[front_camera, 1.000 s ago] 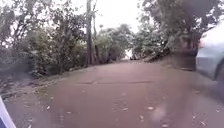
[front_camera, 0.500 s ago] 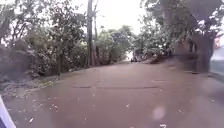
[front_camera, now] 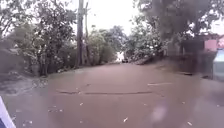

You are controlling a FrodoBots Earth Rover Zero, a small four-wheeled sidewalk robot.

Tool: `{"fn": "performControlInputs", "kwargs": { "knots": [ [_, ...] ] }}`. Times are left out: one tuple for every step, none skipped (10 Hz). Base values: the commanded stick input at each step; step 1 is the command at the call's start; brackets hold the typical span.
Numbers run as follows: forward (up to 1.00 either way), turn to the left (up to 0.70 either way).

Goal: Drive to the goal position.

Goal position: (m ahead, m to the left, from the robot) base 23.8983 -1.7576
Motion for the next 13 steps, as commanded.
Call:
{"fn": "performControlInputs", "kwargs": {
  "knots": [
    [0.70, 0.00],
    [0.70, 0.00],
    [0.70, 0.00],
    [0.70, 0.00],
    [0.70, 0.00],
    [0.70, 0.00],
    [0.70, 0.00],
    [0.70, 0.00],
    [0.70, 0.00],
    [0.70, 0.00],
    [0.70, 0.00],
    [0.70, 0.00],
    [0.70, 0.00]
  ]
}}
